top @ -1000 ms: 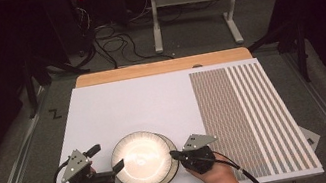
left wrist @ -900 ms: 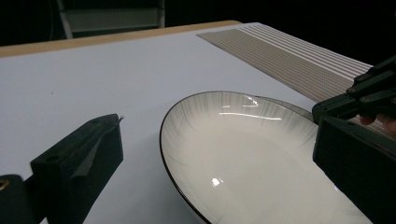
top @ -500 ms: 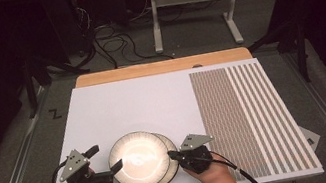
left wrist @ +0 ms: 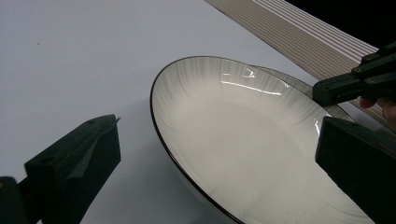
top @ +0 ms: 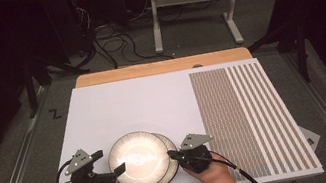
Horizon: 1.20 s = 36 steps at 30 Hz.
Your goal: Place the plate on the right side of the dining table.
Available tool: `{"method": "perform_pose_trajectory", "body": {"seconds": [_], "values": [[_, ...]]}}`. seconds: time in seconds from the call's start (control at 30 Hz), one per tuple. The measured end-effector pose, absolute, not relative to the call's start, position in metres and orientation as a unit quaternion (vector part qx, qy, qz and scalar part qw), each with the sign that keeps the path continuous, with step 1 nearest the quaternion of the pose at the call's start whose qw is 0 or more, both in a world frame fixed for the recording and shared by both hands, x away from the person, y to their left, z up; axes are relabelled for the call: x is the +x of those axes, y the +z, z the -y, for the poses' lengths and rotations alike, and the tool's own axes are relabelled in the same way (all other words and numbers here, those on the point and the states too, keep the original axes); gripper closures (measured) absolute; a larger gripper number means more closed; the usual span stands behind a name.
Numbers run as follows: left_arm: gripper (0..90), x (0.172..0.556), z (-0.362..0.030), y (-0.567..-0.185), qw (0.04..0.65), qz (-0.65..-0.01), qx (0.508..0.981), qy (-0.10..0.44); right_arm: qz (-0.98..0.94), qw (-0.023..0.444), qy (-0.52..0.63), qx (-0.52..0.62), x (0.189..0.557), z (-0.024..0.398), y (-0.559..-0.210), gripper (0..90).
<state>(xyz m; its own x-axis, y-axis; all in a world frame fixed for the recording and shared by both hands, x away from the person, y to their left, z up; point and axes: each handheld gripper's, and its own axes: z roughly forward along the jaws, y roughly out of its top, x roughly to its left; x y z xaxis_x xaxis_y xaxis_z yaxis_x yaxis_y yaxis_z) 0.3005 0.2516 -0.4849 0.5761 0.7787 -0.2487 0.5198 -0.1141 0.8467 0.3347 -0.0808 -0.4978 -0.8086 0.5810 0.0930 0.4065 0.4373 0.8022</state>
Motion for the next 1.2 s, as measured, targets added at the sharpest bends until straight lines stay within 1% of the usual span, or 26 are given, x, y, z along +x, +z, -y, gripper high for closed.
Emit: {"method": "perform_pose_trajectory", "body": {"seconds": [0.27,0.6,0.8,0.93,1.07,1.1,1.2], "values": [[0.8,0.301,-0.257,-0.486,0.486,-0.477,0.722,0.119,-0.842,0.099,0.442,0.294,0.335,0.081,-0.498,90.0],[1.2,0.299,-0.261,-0.485,0.496,-0.480,0.715,0.110,-0.843,0.096,0.441,0.294,0.336,0.080,-0.498,90.0],[2.8,0.299,-0.264,-0.483,0.497,-0.486,0.712,0.102,-0.848,0.087,0.440,0.284,0.334,0.075,-0.500,90.0],[4.7,0.299,-0.265,-0.485,0.491,-0.494,0.711,0.097,-0.853,0.091,0.437,0.271,0.332,0.068,-0.501,90.0],[11.0,0.299,-0.267,-0.488,0.491,-0.500,0.709,0.085,-0.853,0.091,0.435,0.272,0.332,0.067,-0.501,90.0],[16.2,0.299,-0.267,-0.489,0.490,-0.501,0.709,0.077,-0.853,0.091,0.437,0.270,0.333,0.066,-0.501,90.0],[18.1,0.301,-0.265,-0.491,0.484,-0.500,0.716,0.059,-0.854,0.090,0.436,0.269,0.333,0.065,-0.501,90.0]]}}
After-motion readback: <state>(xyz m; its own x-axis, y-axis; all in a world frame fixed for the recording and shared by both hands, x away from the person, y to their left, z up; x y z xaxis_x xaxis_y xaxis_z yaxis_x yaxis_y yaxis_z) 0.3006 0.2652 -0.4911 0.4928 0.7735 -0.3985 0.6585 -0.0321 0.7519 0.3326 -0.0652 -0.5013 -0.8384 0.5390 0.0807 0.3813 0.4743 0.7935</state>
